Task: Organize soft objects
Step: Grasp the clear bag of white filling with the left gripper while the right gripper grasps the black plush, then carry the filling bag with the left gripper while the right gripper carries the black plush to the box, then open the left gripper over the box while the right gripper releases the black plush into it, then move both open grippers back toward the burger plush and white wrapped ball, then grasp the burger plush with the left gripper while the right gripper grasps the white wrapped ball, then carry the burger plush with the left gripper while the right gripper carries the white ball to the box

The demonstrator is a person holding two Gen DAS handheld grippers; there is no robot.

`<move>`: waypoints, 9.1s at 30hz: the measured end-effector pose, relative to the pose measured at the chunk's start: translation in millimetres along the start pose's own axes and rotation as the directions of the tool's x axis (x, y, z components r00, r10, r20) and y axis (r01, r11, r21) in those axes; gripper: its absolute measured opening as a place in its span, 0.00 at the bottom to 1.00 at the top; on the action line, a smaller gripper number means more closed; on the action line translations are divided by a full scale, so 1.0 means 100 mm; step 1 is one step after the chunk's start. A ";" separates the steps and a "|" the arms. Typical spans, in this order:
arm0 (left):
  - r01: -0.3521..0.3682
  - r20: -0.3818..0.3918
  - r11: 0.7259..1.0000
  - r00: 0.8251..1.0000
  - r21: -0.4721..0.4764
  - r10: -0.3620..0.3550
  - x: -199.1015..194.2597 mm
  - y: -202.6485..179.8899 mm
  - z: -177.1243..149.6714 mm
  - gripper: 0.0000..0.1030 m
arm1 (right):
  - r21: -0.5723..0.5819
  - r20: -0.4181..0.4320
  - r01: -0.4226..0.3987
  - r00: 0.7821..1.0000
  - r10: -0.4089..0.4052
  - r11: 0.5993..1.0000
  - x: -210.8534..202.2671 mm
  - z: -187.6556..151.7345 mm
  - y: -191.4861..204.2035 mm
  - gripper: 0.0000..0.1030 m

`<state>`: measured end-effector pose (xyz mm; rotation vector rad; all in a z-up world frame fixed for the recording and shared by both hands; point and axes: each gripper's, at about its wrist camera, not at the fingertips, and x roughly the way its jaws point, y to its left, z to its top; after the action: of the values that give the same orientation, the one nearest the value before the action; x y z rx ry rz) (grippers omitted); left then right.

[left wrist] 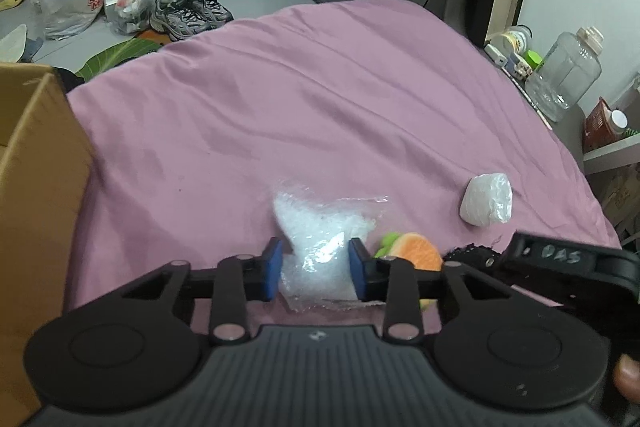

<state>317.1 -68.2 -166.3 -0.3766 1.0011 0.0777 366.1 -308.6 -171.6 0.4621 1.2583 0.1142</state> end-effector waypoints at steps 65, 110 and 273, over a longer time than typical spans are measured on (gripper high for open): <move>-0.067 0.282 0.970 0.950 -0.236 0.134 -2.33 2.09 -0.19 0.24 | -0.583 0.071 -0.225 0.943 0.324 0.781 -1.14 -1.62 2.25 0.18; -0.032 0.146 0.983 0.988 -0.178 0.059 -1.60 2.29 0.05 0.27 | -0.664 -0.063 -0.154 0.987 0.150 0.732 -0.71 -1.93 2.63 0.55; -0.072 0.239 0.992 0.966 -0.101 0.094 -1.55 0.38 -0.02 0.37 | -0.410 0.249 -0.089 0.946 0.205 0.908 -1.18 -0.44 0.96 0.22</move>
<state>222.1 -16.5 -48.6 -0.3985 0.7712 0.2414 303.2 -249.2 -38.6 0.2117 0.8812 0.4097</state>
